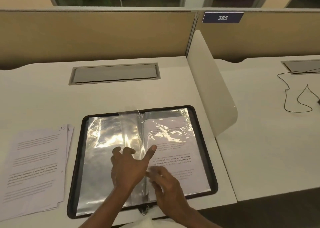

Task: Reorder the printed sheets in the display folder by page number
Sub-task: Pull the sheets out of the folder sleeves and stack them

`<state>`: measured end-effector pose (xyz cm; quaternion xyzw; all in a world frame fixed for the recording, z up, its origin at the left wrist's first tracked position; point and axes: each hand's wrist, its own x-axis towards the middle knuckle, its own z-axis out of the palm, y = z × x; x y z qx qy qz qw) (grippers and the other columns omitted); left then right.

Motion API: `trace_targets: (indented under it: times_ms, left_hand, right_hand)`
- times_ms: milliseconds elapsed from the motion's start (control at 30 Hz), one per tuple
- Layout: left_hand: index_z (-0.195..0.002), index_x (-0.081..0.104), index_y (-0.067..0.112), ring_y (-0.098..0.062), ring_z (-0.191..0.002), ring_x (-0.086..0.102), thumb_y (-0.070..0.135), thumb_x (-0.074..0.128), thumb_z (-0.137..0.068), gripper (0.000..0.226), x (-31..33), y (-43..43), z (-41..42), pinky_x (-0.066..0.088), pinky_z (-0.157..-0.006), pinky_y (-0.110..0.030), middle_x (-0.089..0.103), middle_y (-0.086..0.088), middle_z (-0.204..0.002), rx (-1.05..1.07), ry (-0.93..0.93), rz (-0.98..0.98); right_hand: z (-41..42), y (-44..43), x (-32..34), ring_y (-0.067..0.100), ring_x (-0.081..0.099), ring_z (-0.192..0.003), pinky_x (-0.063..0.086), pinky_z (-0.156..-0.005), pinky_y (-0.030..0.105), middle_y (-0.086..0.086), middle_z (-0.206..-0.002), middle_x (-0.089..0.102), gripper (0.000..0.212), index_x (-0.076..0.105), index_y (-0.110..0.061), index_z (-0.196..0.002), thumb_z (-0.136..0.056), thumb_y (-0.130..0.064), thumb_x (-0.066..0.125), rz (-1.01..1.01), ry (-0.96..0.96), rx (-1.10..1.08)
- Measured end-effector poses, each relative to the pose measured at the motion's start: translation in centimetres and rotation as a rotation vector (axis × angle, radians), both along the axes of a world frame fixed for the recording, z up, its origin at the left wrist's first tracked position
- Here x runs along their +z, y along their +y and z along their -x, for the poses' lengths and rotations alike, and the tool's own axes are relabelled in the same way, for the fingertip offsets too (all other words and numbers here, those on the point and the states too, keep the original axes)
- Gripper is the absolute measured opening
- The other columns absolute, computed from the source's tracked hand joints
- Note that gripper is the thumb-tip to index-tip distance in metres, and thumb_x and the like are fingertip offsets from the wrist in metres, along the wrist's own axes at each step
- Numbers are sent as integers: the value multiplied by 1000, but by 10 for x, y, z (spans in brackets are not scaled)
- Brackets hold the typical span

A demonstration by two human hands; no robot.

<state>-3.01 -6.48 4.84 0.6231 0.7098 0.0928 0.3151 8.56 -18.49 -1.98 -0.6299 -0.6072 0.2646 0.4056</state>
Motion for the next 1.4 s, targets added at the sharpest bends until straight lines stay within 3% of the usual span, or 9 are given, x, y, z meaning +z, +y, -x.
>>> trace_targets:
  times_ms: [100, 200, 300, 467, 567, 767, 967, 1200, 1400]
  left_hand:
    - [-103, 71, 26, -24, -125, 57, 106, 53, -60, 92, 3, 10, 7, 53, -93, -47, 61, 1, -128, 21, 77, 53]
    - [-90, 76, 27, -14, -104, 56, 83, 74, -71, 59, -6, 17, 20, 54, -90, -41, 67, 9, -96, -37, 129, 100]
    - [-88, 76, 31, -13, -93, 62, 59, 70, -88, 28, -16, 12, 35, 59, -82, -40, 72, 9, -95, -5, 163, 67]
    - [-71, 72, 25, -11, -65, 57, 49, 65, -100, 38, -7, 24, 78, 47, -70, -28, 66, 7, -76, 90, 202, 135]
    - [-80, 71, 24, -31, -84, 66, 51, 72, -95, 31, 2, 33, 107, 55, -86, -43, 74, -9, -97, 270, 257, 130]
    - [-97, 76, 14, -30, -70, 54, 36, 80, -92, 23, 11, 32, 119, 48, -71, -39, 56, -6, -75, 391, 439, 19]
    - [-113, 72, 17, -25, -93, 72, 48, 73, -95, 35, -4, 29, 58, 49, -77, -36, 76, -2, -107, 133, 333, -183]
    - [-103, 61, 34, -3, -103, 53, 53, 74, -92, 26, -27, 16, -40, 47, -79, -26, 52, 17, -112, -288, 55, -200]
    - [-103, 62, 32, -1, -117, 45, 53, 72, -92, 26, -40, 6, -62, 51, -86, -24, 46, 21, -123, -389, 30, -163]
  right_hand:
    - [6, 4, 0, 10, 65, -120, 53, -98, 20, -1, -137, 67, 51, 68, -17, -139, -95, 9, 61, -113, 1, 162]
    - [7, 8, -3, 12, 65, -123, 57, -96, 28, -4, -141, 67, 62, 67, -17, -141, -87, 14, 62, -190, -1, 273]
    - [5, 13, -1, 13, 64, -126, 62, -87, 39, -4, -139, 68, 54, 72, -17, -134, -87, 9, 65, -233, 2, 375]
    - [-15, 20, 5, 6, 70, -106, 61, -84, 31, -8, -114, 77, 34, 80, -21, -109, -86, 2, 68, -175, -7, 269]
    - [-48, 39, 1, 0, 69, -96, 60, -82, 30, -11, -113, 74, 25, 75, -26, -117, -96, -12, 69, -32, -15, 29]
    - [-146, 85, -11, 12, 60, -114, 56, -94, 36, -6, -131, 62, 44, 60, -27, -136, -95, -33, 75, 166, -227, -288]
    - [-196, 127, -11, 26, 49, -123, 50, -83, 37, 6, -127, 51, 66, 49, -20, -147, -91, -41, 77, 366, -386, -295]
    - [-205, 166, -18, 29, 38, -132, 57, -87, 41, 11, -144, 39, 71, 50, -20, -147, -93, -64, 63, 362, -703, -164]
    - [-195, 167, -14, 34, 50, -124, 56, -90, 44, 13, -132, 55, 29, 80, -20, -112, -84, -27, 86, 196, -657, -160]
